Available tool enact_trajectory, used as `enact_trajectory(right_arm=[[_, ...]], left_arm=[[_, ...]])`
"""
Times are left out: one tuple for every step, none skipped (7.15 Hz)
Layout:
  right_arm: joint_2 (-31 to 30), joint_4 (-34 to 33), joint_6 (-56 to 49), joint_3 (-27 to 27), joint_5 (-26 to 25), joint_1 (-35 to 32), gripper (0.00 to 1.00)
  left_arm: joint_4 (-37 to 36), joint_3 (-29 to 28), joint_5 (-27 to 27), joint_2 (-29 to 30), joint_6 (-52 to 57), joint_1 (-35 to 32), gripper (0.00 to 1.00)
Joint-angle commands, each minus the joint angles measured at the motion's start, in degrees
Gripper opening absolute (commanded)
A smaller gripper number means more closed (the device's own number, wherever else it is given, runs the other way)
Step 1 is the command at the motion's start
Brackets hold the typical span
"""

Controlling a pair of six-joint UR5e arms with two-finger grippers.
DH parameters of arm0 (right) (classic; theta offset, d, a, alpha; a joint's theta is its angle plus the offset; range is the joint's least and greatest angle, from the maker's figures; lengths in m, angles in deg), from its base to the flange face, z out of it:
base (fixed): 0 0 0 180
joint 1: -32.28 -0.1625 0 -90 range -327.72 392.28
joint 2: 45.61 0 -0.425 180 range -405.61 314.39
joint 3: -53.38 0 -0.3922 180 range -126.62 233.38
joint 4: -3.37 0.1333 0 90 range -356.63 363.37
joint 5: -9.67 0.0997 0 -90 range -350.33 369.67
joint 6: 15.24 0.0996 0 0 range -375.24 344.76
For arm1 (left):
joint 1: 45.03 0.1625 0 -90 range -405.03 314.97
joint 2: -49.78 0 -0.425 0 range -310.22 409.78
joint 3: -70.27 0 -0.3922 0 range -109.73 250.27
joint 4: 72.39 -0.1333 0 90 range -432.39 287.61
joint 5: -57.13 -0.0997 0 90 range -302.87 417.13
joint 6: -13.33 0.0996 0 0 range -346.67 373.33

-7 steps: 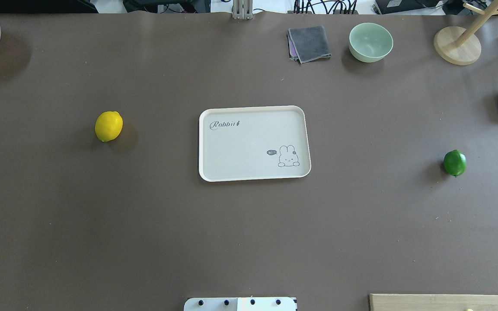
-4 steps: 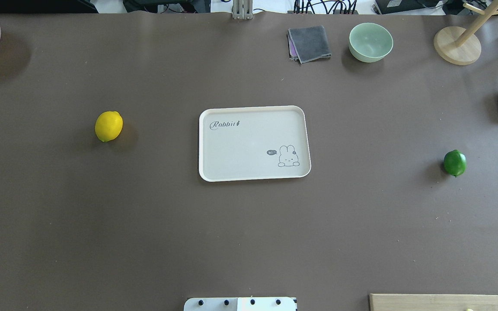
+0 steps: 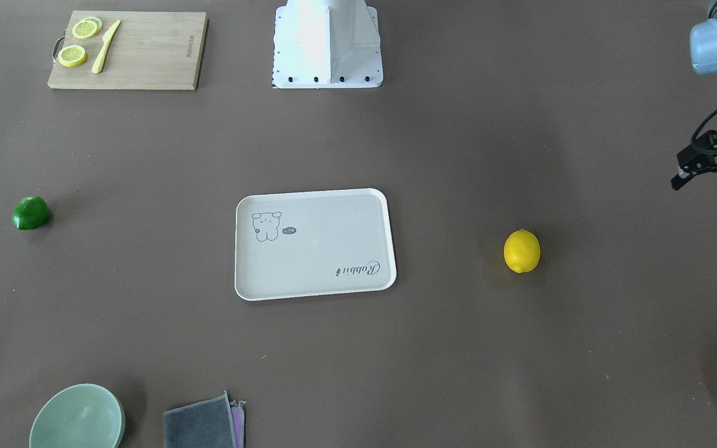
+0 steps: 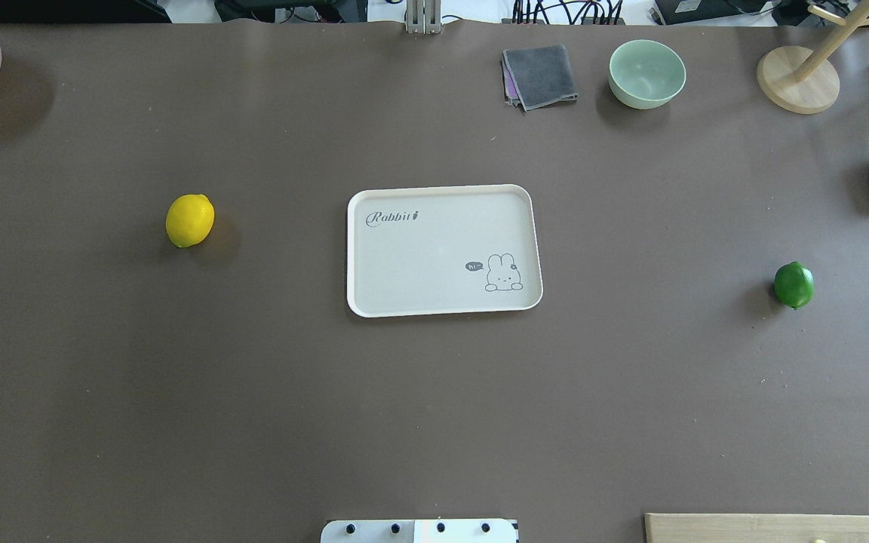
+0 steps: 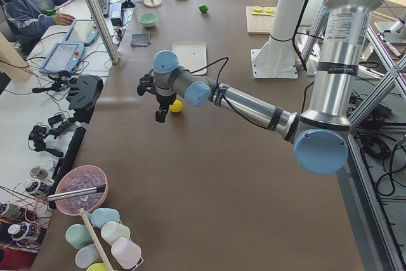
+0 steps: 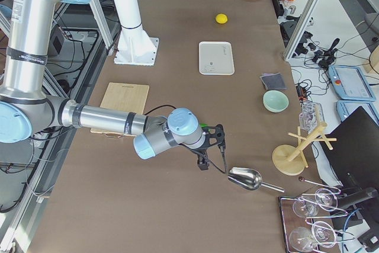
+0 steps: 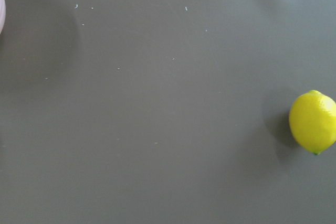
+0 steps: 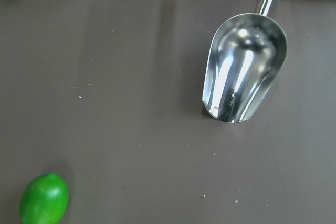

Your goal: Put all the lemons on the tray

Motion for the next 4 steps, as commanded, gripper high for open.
enact_trajectory(right_arm=[[3.57, 0.16, 8.26, -0.05, -1.46, 6.62, 0.99], [4.72, 0.24, 11.25, -0.05, -1.47, 8.82, 0.99], [6.38, 0.24, 14.93, -0.05, -1.55, 10.85, 0.99], [7.79, 0.16, 17.75, -0.05, -1.55, 13.22, 0.99]], left_arm=[[4.42, -0.26, -7.47, 4.02, -10.68, 10.26, 0.98], [4.33, -0.79, -9.25, 4.66, -11.49, 13.43, 0.98], [4.33, -2.88, -11.26, 7.27, -12.02, 16.07, 0.98], [4.50, -5.95, -13.02, 9.04, -11.94, 18.10, 0.98]])
